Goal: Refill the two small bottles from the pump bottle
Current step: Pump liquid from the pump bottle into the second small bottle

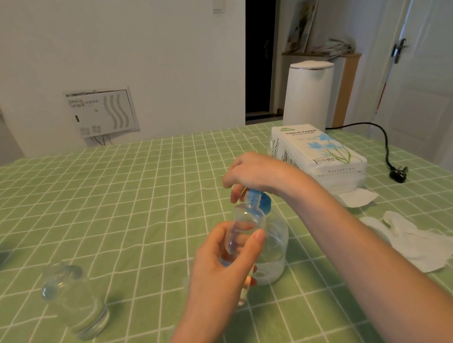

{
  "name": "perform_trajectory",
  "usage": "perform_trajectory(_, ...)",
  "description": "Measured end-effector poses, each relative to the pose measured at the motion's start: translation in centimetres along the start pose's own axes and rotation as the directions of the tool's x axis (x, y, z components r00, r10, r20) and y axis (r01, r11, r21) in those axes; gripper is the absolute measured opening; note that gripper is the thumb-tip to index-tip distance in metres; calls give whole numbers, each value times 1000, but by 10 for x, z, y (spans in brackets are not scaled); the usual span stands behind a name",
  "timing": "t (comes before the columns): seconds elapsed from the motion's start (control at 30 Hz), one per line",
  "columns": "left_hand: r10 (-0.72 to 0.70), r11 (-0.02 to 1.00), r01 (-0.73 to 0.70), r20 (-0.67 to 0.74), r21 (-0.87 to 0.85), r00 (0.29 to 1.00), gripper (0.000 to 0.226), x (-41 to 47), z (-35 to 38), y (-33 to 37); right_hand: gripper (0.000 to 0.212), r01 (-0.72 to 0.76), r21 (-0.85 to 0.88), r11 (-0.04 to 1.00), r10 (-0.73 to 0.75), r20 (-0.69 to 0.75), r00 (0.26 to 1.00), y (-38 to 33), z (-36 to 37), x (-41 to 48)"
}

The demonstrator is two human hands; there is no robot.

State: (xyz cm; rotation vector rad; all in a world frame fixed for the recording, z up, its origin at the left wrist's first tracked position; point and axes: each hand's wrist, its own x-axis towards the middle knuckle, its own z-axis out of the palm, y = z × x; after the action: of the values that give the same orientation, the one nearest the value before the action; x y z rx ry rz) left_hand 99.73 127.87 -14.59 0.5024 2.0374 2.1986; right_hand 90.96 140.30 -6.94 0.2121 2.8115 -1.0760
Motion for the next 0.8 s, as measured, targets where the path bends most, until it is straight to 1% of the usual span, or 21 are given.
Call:
perform_trajectory(0.1, 1, 1000, -1, -5, -7, 1000, 36, 0, 0, -1, 31, -14, 25, 1000, 14, 20, 1000, 1, 1, 0)
perform_trajectory(0.3, -11, 1000, 11, -12, -17, 1000, 35, -2, 0, -3, 35, -51, 21, 998, 50, 43, 998, 4, 6, -1)
perform_trajectory(0.43, -4, 1000, 4, -8, -1, 1000, 33, -1, 0, -3, 35, -28, -20, 999, 28, 35, 999, 1, 3, -1)
perform_trajectory(0.57, 5, 1000, -5, -5, -12, 1000, 32, -1, 0, -1, 34, 14, -69, 998, -15, -5, 1000, -3, -5, -1)
perform_trajectory(0.8, 0, 1000, 0, -13, -12, 1000, 35, -1, 1, 0, 32, -16, 15, 1000, 16, 26, 1000, -2, -1, -2)
